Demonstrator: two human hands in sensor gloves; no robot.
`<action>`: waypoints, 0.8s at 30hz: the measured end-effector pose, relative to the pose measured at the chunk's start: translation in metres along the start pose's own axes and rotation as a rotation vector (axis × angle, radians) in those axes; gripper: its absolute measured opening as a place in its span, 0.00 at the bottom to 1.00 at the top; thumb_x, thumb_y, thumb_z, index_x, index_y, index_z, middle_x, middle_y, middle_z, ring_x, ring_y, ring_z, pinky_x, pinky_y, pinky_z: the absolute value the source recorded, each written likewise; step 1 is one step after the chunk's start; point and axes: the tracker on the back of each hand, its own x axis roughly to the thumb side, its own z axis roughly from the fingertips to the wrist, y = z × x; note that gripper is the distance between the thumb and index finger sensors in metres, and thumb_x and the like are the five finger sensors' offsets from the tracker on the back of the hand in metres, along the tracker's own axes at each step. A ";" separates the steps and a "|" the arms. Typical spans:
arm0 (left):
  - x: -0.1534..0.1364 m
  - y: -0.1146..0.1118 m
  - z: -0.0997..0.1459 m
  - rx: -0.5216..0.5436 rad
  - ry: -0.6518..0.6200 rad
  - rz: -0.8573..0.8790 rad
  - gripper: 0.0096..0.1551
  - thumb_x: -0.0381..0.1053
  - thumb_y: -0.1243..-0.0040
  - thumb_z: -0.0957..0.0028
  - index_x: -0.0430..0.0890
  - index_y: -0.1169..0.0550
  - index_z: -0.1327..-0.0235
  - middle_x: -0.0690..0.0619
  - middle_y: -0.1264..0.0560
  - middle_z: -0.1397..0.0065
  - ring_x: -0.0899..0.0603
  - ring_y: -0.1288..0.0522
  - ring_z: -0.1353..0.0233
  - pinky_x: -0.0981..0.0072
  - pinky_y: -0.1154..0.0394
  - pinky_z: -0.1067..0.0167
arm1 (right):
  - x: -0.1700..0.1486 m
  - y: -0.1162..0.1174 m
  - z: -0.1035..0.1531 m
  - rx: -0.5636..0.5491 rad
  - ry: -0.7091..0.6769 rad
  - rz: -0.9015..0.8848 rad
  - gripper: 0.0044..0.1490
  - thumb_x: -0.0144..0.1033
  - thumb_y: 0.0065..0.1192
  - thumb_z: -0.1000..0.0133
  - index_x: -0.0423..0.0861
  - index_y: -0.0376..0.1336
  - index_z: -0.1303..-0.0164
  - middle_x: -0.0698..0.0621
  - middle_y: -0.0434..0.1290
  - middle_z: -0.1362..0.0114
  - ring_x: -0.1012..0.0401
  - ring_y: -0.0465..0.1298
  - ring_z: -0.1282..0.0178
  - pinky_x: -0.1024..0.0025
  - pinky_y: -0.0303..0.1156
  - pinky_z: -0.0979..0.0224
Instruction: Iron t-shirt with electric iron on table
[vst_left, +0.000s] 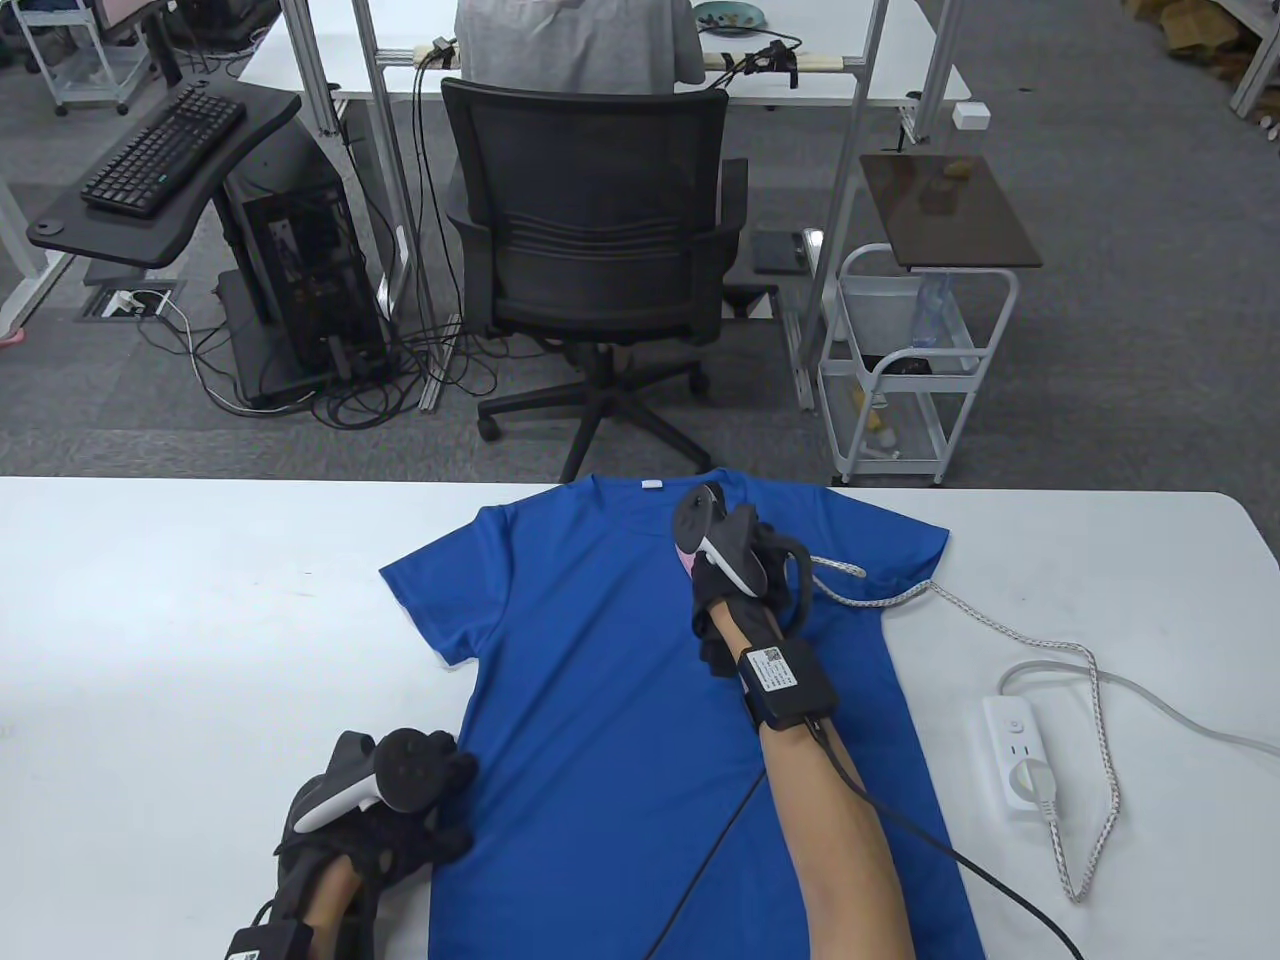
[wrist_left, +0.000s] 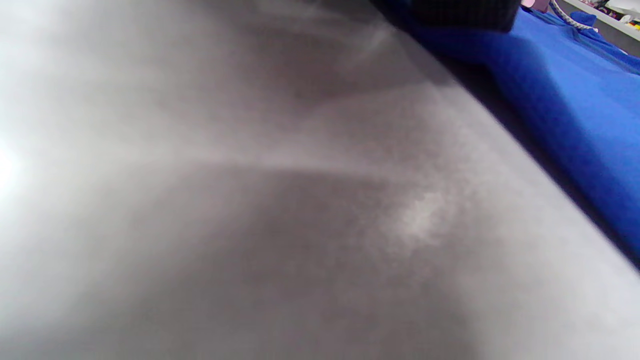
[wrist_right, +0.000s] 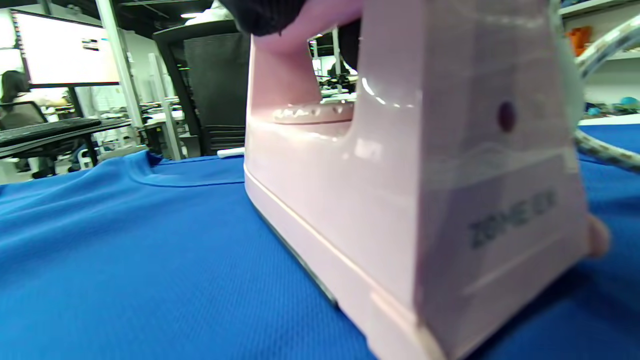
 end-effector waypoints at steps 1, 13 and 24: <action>0.000 0.000 0.000 0.004 -0.002 0.002 0.47 0.63 0.44 0.53 0.59 0.51 0.24 0.55 0.61 0.16 0.40 0.64 0.17 0.40 0.60 0.26 | -0.001 0.000 -0.005 0.007 0.026 -0.012 0.39 0.36 0.56 0.43 0.57 0.50 0.19 0.36 0.66 0.23 0.42 0.76 0.37 0.46 0.72 0.34; 0.000 0.000 0.000 0.002 -0.003 -0.001 0.53 0.63 0.44 0.53 0.56 0.58 0.22 0.55 0.61 0.16 0.40 0.64 0.17 0.40 0.60 0.26 | -0.011 0.001 -0.034 0.013 0.137 -0.039 0.40 0.36 0.55 0.43 0.58 0.49 0.19 0.36 0.65 0.22 0.42 0.75 0.35 0.45 0.71 0.32; 0.000 0.001 0.000 -0.003 0.003 -0.011 0.51 0.63 0.44 0.52 0.58 0.55 0.22 0.56 0.61 0.16 0.40 0.64 0.17 0.41 0.60 0.26 | -0.027 -0.002 -0.012 0.019 0.038 0.012 0.40 0.36 0.55 0.43 0.56 0.48 0.19 0.35 0.66 0.23 0.42 0.76 0.36 0.46 0.73 0.34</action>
